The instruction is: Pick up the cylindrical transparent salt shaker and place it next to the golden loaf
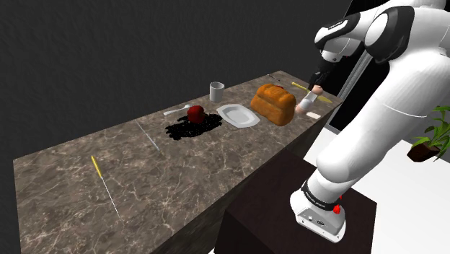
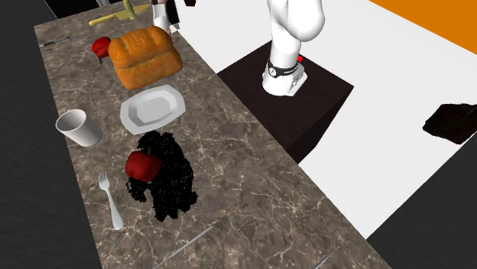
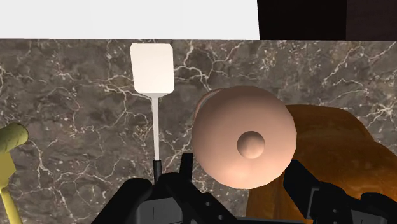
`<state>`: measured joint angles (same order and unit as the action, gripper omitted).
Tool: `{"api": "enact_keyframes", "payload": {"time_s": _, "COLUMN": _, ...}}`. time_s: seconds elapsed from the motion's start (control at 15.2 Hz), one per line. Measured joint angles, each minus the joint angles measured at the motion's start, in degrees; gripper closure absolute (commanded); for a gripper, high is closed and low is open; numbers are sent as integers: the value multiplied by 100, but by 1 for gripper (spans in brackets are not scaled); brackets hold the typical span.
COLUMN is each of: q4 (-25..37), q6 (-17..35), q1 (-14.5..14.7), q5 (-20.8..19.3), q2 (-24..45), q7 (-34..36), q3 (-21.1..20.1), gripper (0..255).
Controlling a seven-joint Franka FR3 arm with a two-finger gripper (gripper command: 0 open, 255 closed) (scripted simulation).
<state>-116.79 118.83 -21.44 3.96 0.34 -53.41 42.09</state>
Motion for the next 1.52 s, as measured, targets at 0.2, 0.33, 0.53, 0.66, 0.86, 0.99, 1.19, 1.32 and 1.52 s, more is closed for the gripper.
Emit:
{"api": "enact_keyframes", "payload": {"time_s": 0.2, "q4": -122, "q6": 209, "q1": -3, "q5": 104, "q2": 123, "q7": -65, "q3": -1, "gripper": 255}}
{"api": "enact_keyframes", "payload": {"time_s": 0.33, "q4": -206, "q6": 353, "q1": -20, "q5": 183, "q2": 210, "q7": -139, "q3": 7, "gripper": 255}}
{"api": "enact_keyframes", "payload": {"time_s": 0.53, "q4": -296, "q6": 471, "q1": -21, "q5": 222, "q2": 251, "q7": -166, "q3": 3, "gripper": 255}}
{"api": "enact_keyframes", "payload": {"time_s": 0.66, "q4": -312, "q6": 486, "q1": -21, "q5": 222, "q2": 248, "q7": -168, "q3": 4, "gripper": 255}}
{"api": "enact_keyframes", "payload": {"time_s": 0.86, "q4": -315, "q6": 490, "q1": -22, "q5": 222, "q2": 248, "q7": -169, "q3": 4, "gripper": 0}}
{"api": "enact_keyframes", "payload": {"time_s": 0.99, "q4": -314, "q6": 490, "q1": -22, "q5": 223, "q2": 248, "q7": -169, "q3": 4, "gripper": 0}}
{"api": "enact_keyframes", "payload": {"time_s": 1.19, "q4": -314, "q6": 490, "q1": -22, "q5": 223, "q2": 248, "q7": -169, "q3": 4, "gripper": 0}}
{"api": "enact_keyframes", "payload": {"time_s": 1.32, "q4": -258, "q6": 401, "q1": -21, "q5": 177, "q2": 198, "q7": -143, "q3": 10, "gripper": 0}}
{"api": "enact_keyframes", "payload": {"time_s": 1.52, "q4": 11, "q6": -37, "q1": 7, "q5": -35, "q2": -50, "q7": 23, "q3": 2, "gripper": 0}}
